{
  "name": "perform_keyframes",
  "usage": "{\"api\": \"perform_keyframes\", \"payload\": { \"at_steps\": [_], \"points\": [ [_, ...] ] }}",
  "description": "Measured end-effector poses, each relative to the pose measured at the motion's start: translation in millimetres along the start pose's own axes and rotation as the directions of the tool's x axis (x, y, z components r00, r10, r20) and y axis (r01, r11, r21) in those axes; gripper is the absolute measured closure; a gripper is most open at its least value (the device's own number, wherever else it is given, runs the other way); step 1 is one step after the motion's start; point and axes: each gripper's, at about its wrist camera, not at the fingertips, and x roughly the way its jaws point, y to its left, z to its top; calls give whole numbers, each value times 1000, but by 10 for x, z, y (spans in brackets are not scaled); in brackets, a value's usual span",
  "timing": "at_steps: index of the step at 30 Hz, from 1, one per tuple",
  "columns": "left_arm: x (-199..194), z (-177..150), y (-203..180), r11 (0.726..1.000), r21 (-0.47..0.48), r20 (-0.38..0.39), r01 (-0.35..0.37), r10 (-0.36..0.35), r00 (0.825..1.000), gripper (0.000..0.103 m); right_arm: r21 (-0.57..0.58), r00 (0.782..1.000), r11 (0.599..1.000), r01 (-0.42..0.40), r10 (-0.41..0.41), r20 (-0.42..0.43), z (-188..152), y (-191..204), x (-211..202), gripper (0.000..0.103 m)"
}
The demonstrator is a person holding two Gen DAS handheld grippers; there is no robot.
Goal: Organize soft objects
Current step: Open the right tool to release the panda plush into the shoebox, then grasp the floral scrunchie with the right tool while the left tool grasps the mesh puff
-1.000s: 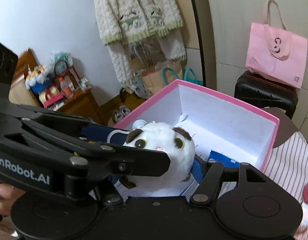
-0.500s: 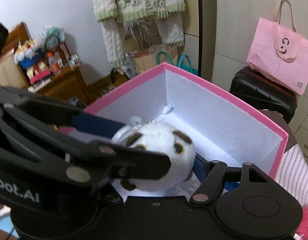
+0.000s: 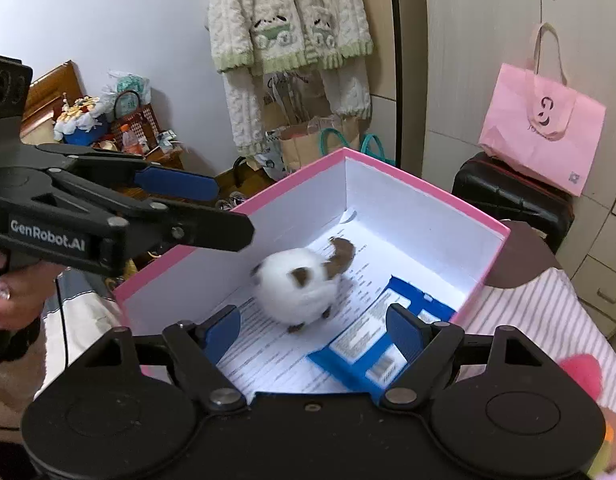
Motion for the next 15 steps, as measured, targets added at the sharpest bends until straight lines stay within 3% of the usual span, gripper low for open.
{"api": "perform_keyframes", "payload": {
  "at_steps": [9, 15],
  "points": [
    [-624, -197, -406, 992, 116, 72, 45, -54, 996, 31, -7, 993, 999, 45, -44, 106, -373, 231, -810, 19],
    [-854, -315, -704, 981, 179, 73, 75, -89, 993, 31, 25, 985, 997, 72, -75, 159, -711, 289, -1294, 19]
  ]
}}
